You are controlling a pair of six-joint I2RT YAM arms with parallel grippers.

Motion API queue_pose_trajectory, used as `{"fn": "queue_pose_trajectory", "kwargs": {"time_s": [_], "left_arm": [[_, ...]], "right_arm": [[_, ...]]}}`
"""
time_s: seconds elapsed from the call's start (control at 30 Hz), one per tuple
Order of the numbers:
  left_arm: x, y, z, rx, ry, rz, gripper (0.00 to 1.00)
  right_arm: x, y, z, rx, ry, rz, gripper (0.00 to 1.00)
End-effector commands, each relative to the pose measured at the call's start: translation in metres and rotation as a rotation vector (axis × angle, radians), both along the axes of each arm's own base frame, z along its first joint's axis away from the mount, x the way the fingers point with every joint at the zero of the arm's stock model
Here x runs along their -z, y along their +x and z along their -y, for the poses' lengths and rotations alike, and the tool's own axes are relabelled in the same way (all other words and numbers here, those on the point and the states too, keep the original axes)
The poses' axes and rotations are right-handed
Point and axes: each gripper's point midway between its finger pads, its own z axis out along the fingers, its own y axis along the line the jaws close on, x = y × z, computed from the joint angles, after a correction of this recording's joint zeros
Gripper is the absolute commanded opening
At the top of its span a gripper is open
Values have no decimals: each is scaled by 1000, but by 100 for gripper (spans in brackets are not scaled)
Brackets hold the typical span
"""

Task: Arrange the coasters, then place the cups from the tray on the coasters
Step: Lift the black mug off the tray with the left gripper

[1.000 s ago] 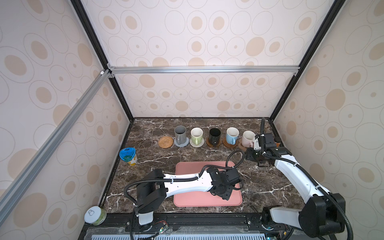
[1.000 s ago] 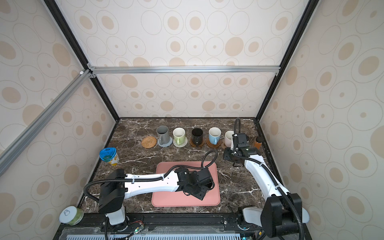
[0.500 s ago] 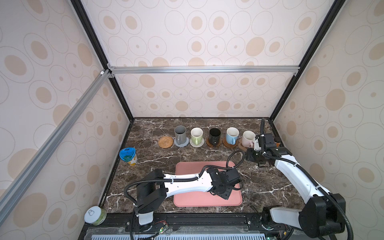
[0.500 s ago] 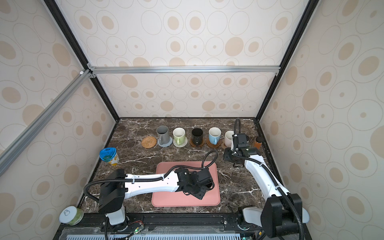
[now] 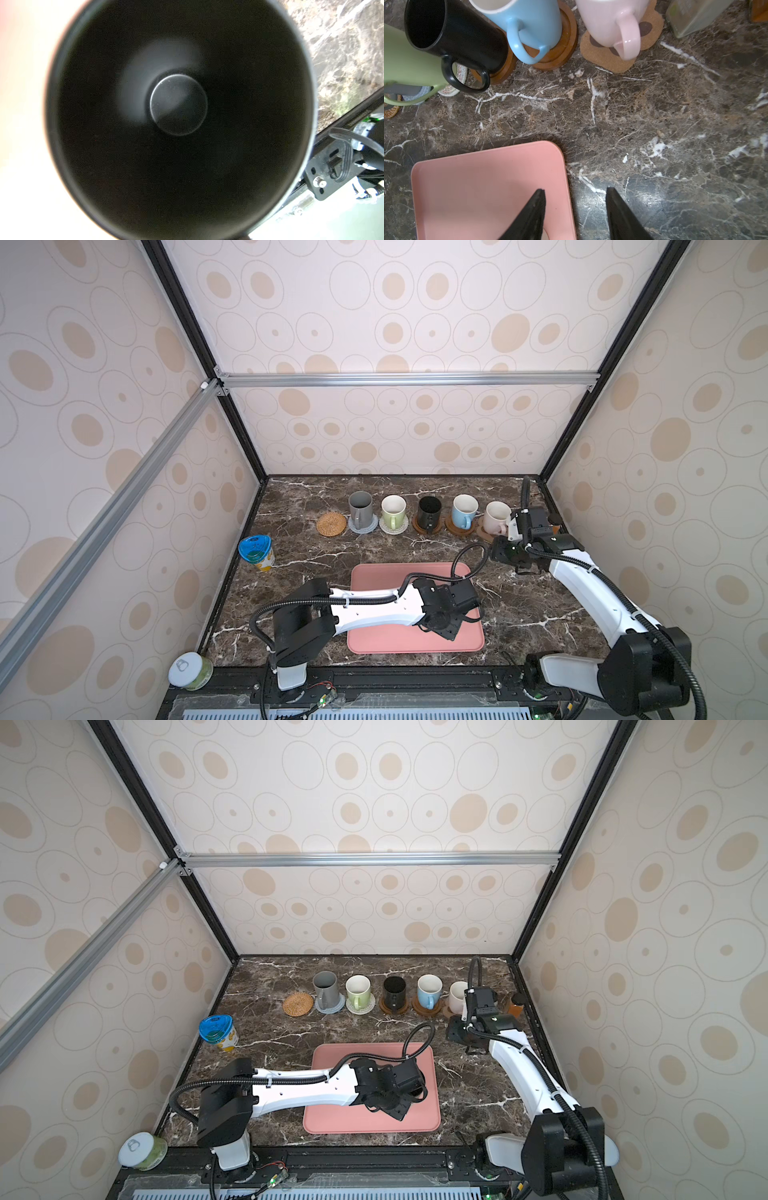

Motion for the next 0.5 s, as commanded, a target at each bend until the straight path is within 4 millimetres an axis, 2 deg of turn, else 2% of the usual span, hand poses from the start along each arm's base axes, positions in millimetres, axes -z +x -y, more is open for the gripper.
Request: {"fn": "queue_pose_trajectory", "kwargs": {"time_s": [0.0, 0.33, 0.47], "left_arm": [[5, 3, 1, 16, 19, 35, 29], [13, 5, -5, 16, 43, 54, 19], [7, 10, -6, 5, 36, 83, 16]], "right_arm": [[-2, -2, 2, 15, 6, -12, 51], [0, -5, 4, 19, -3, -23, 51], [0, -6, 4, 20, -4, -23, 51]]}}
